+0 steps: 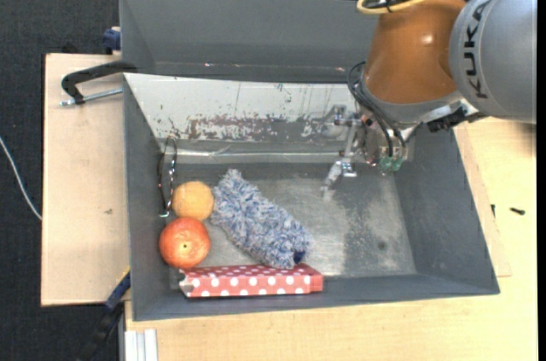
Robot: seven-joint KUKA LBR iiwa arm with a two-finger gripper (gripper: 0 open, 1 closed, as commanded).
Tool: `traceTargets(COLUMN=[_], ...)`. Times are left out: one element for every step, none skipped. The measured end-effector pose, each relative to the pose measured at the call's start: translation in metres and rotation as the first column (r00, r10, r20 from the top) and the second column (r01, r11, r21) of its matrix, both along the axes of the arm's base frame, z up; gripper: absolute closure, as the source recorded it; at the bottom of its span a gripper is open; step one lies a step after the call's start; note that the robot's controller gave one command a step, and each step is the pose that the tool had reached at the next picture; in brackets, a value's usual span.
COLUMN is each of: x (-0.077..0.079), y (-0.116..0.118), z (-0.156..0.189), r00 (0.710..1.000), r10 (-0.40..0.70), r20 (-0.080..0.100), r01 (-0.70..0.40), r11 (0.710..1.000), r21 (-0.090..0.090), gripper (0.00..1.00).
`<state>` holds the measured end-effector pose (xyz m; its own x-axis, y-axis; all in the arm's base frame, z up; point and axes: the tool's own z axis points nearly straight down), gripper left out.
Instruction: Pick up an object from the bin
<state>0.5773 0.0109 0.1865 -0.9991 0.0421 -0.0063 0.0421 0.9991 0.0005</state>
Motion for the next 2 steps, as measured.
traceTargets(x=[0.002,-0.010], y=[0.005,0.045], z=[-0.057,-0.041], r00=[0.995,0.981], r10=[0.101,0.194], r20=[0.000,0.000], r01=[-0.101,-0.194], r11=[0.995,0.981], r21=[0.004,0.000], gripper=[0.00,0.00])
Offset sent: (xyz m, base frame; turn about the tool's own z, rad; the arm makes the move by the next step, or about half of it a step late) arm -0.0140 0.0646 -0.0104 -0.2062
